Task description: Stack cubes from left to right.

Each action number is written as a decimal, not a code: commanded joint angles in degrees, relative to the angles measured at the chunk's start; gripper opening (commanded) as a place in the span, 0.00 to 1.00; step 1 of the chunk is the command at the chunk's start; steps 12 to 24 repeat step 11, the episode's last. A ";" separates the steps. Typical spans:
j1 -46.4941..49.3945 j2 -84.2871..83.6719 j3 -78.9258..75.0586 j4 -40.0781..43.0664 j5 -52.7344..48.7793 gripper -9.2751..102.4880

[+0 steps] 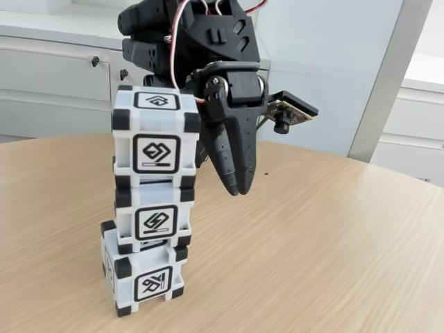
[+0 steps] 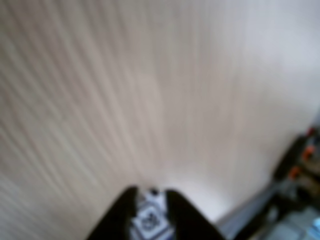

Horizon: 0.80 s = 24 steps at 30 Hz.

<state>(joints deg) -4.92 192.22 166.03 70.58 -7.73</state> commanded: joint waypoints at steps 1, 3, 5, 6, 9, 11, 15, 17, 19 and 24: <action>0.62 0.35 -0.18 0.00 0.62 0.08; 0.62 0.35 -0.18 0.00 0.62 0.08; 0.62 0.35 -0.18 0.00 0.62 0.08; 0.62 0.35 -0.18 0.00 0.35 0.08; 0.62 0.35 -0.18 0.00 -0.35 0.08; 0.62 0.35 -0.18 0.00 -0.44 0.08; 0.62 0.35 -0.18 0.00 -0.44 0.08; 0.62 0.35 -0.18 0.00 -0.44 0.08; 0.62 0.35 -0.18 0.00 -0.44 0.08; 0.62 0.35 -0.18 0.00 -0.44 0.08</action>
